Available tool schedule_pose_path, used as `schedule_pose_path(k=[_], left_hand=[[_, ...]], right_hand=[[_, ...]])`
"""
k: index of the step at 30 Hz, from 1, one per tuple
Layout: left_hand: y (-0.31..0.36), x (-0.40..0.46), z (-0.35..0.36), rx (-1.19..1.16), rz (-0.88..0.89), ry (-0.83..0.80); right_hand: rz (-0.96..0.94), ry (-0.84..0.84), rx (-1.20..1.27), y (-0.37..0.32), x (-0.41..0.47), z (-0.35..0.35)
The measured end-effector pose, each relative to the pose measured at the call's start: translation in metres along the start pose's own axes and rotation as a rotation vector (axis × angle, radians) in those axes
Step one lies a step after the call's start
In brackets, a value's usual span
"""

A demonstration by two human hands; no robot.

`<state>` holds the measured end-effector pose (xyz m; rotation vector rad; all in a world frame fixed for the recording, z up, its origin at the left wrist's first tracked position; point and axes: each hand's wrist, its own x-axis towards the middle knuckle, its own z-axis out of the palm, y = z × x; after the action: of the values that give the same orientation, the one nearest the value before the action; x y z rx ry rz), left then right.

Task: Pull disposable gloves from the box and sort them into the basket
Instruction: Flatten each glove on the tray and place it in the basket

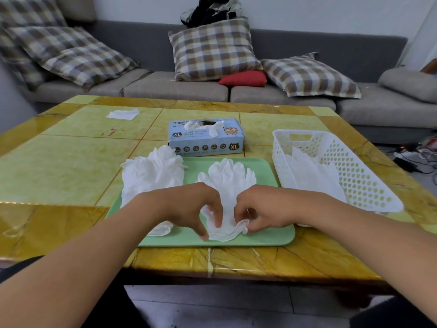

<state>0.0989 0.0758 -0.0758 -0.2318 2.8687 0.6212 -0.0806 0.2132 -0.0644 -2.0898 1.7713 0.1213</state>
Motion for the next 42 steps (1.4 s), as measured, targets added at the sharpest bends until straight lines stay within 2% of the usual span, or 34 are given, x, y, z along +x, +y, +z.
schedule_pose_path(k=[4, 6, 7, 10, 13, 15, 18, 20, 24, 26, 29, 34, 36, 42], left_hand=[[-0.004, -0.002, -0.001, -0.012, -0.023, 0.036], [-0.004, -0.003, -0.006, -0.068, -0.060, 0.138], [-0.002, -0.003, -0.010, -0.129, -0.044, 0.242], [0.013, -0.003, -0.029, -0.479, 0.053, 0.637], [0.037, -0.002, -0.053, -0.944, 0.088, 0.809], [0.053, 0.000, -0.067, -1.098, 0.083, 0.839], [0.073, 0.003, -0.080, -1.157, 0.050, 0.852], [0.085, 0.005, -0.084, -1.145, 0.047, 0.851], [0.111, 0.013, -0.093, -1.056, 0.040, 0.770], [0.122, 0.021, -0.100, -1.037, 0.037, 0.732], [0.141, 0.034, -0.116, -1.043, 0.047, 0.699], [0.175, 0.067, -0.136, -1.034, 0.018, 0.771], [0.183, 0.079, -0.138, -1.045, 0.036, 0.752], [0.183, 0.124, -0.134, -1.012, -0.041, 0.674]], right_hand=[[-0.030, 0.123, 0.137, 0.000, 0.001, -0.007], [0.008, 0.240, 0.368, -0.001, -0.002, -0.023], [0.034, 0.297, 0.534, -0.001, -0.004, -0.033], [0.050, 0.448, 0.960, -0.001, -0.011, -0.058], [0.040, 0.541, 1.266, -0.003, -0.022, -0.080], [0.005, 0.553, 1.411, -0.004, -0.030, -0.091], [-0.111, 0.411, 1.568, -0.007, -0.043, -0.096], [-0.129, 0.414, 1.591, -0.013, -0.051, -0.092], [0.035, 0.756, 1.530, -0.006, -0.071, -0.085], [0.095, 0.836, 1.457, 0.001, -0.089, -0.093], [0.133, 0.877, 1.387, 0.010, -0.118, -0.116], [0.161, 0.972, 1.315, 0.024, -0.162, -0.146], [0.202, 0.987, 1.287, 0.033, -0.174, -0.148], [0.336, 0.924, 1.261, 0.076, -0.177, -0.139]])
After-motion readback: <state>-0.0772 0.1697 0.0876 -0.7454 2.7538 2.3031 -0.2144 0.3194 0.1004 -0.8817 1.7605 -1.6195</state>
